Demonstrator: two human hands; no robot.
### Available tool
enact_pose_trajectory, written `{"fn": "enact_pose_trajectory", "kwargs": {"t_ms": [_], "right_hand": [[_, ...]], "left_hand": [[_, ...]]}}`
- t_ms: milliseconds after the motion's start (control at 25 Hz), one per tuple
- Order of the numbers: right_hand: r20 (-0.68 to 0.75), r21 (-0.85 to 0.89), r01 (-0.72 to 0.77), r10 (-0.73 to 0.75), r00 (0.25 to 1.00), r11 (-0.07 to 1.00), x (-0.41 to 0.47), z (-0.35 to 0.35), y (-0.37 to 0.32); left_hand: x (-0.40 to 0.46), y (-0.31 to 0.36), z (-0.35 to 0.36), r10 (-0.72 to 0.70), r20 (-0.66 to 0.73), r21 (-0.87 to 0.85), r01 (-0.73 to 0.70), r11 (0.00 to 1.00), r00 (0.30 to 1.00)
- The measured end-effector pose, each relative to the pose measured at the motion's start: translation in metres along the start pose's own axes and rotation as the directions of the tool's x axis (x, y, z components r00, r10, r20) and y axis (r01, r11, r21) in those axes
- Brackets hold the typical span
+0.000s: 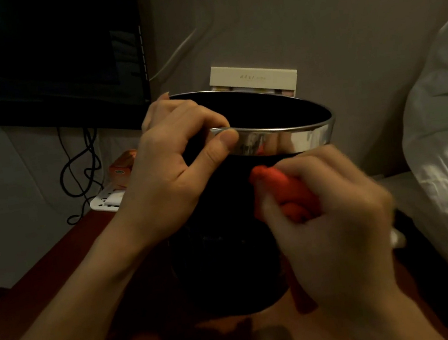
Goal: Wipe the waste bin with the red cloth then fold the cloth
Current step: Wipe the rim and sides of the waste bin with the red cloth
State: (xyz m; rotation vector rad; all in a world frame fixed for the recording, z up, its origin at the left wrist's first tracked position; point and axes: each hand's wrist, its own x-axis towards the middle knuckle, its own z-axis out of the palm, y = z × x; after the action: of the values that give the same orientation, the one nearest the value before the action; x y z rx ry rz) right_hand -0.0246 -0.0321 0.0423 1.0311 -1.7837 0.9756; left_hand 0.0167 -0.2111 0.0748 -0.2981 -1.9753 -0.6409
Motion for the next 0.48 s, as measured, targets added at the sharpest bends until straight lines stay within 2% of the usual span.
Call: {"fn": "enact_pose_trajectory", "kwargs": {"t_ms": [120,280,480], "right_hand": [[0.055,0.009,0.017,-0.017,0.998,1.000,-0.006,0.007,-0.003],[-0.078,0.004,-0.011,0.012,0.997,1.000,0.005,-0.009,0.004],[0.008,0.002,-0.007,0.007,1.000,1.000,-0.003,0.003,-0.003]], "left_hand": [[0.000,0.000,0.000,0.004,0.005,-0.005,-0.004,1.000,1.000],[0.000,0.000,0.000,-0.009,-0.001,-0.005,0.009,1.000,1.000],[0.000,0.001,0.000,0.006,-0.008,-0.006,-0.006,1.000,1.000]]}}
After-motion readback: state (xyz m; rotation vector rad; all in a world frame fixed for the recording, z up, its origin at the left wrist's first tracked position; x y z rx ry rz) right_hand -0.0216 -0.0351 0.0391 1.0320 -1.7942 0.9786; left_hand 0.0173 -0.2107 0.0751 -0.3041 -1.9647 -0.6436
